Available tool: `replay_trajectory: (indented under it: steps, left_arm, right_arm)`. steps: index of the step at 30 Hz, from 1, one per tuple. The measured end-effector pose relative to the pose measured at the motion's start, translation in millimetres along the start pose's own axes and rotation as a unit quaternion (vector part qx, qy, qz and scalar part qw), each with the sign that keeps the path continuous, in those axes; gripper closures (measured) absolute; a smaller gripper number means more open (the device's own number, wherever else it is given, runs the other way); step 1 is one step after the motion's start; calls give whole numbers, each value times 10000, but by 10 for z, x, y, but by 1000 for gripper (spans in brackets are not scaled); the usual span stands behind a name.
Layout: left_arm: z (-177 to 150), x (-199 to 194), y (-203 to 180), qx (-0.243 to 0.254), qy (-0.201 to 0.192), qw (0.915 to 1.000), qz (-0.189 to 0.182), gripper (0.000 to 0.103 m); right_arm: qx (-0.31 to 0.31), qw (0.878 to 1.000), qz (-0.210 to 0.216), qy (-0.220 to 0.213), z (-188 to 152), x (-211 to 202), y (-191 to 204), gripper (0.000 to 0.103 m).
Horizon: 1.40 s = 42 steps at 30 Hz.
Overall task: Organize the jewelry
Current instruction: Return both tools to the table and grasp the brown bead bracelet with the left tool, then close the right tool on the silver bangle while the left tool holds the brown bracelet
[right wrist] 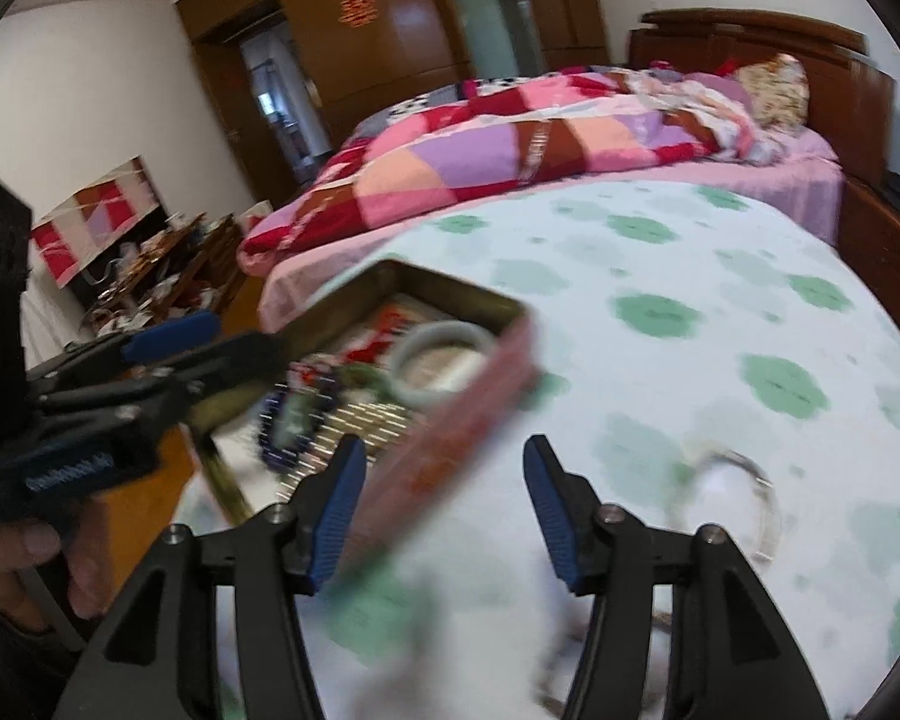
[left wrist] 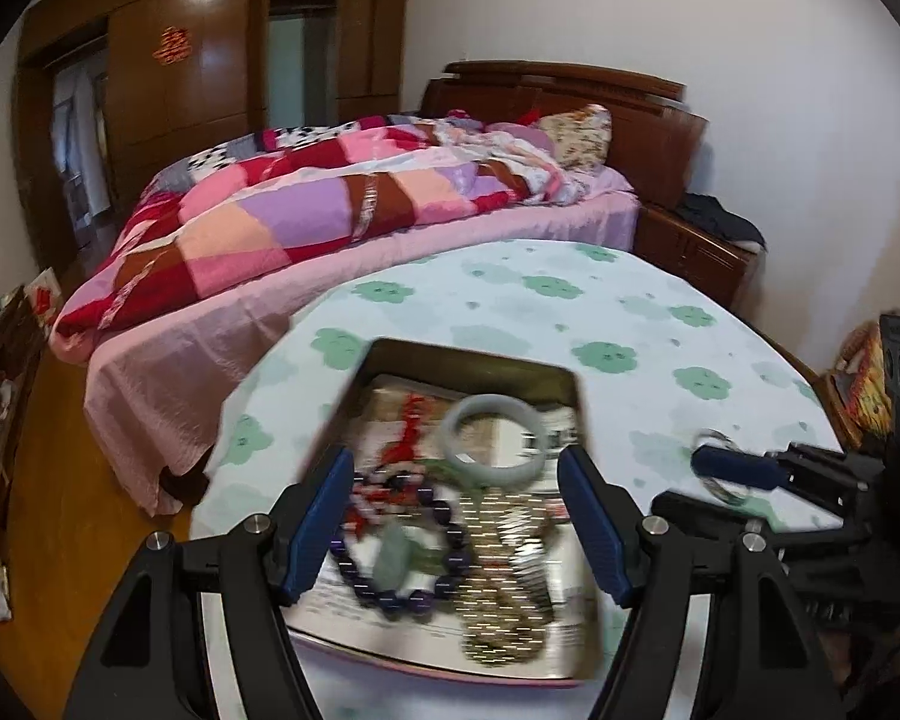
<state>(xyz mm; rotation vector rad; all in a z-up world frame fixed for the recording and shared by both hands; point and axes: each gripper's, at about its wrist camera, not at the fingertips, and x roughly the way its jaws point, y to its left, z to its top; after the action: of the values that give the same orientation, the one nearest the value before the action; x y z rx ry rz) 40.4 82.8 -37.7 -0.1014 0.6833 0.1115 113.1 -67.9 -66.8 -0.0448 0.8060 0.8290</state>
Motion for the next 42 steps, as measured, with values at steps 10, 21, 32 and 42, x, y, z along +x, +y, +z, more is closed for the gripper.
replay_trajectory:
  steps: [10,21,32,42]
  left_arm:
    - [-81,140,-938,1033,255,9929,-531,33]
    - [-437,540,-1442,1655,1038,9765,-915,33]
    - [-466,699,-1221,1082,1269,9812,-968,95]
    - [-468,718,-1070,851,981,9907,-414,95]
  right_arm:
    - [955,9900,-1023,-156,-298,-404,-1013,34]
    - [1268,9847,-1190,-134,-405,-381,-1197,21]
    - [1145,9854,-1258,-43,-414,-359,-1149,21]
    - [358,9894,-1245,659,-313,27,-796,20]
